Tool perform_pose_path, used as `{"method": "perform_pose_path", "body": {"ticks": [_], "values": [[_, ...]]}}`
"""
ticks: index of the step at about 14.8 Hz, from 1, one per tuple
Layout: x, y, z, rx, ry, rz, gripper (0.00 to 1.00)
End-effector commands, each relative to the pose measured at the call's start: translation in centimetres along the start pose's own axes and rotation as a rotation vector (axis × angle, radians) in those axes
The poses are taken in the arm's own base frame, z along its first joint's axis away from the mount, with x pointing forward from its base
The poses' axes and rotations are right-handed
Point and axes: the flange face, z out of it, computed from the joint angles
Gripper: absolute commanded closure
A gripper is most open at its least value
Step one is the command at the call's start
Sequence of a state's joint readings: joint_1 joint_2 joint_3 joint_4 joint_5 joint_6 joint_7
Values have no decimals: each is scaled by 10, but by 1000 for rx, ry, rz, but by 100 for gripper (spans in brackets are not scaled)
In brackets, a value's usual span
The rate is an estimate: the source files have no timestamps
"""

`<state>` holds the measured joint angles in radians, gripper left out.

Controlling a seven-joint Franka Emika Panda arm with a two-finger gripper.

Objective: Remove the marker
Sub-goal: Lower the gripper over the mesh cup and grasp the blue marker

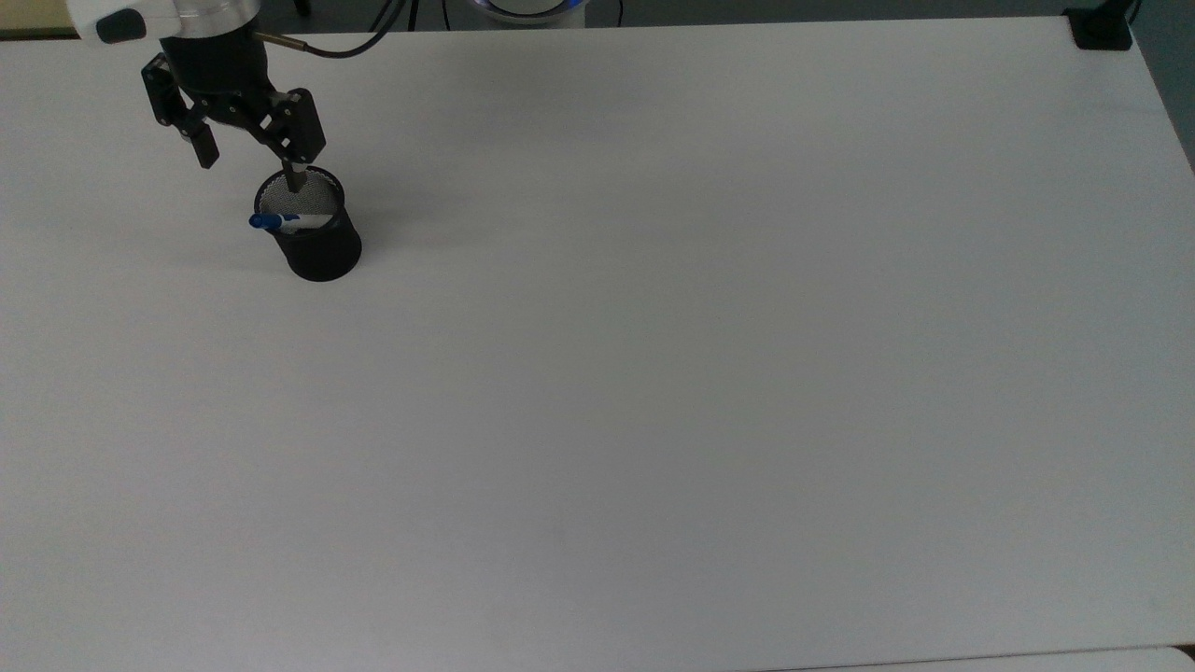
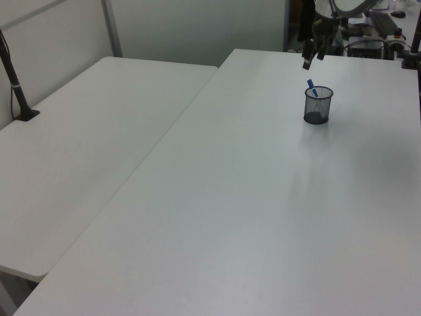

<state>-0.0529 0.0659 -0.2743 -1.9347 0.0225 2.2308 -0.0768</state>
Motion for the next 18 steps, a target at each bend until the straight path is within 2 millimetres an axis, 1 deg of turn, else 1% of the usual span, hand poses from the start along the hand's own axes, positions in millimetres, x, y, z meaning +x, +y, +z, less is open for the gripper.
{"method": "perform_pose_path", "body": {"ticks": [1,5,8,9,10,12,13,14,16,18], "values": [[-6,5,14,-7,0,-35,18],[-6,2,36,-17,2,-43,27],[-4,3,49,-25,-12,-51,29],[-4,3,52,-27,-6,-52,31],[-3,3,59,-31,-7,-53,32],[-2,3,65,-34,-7,-52,34],[-2,3,64,-34,-4,-52,37],[-1,3,64,-35,-3,-54,44],[-1,3,65,-35,-4,-54,53],[-1,3,65,-35,-6,-65,64]]}}
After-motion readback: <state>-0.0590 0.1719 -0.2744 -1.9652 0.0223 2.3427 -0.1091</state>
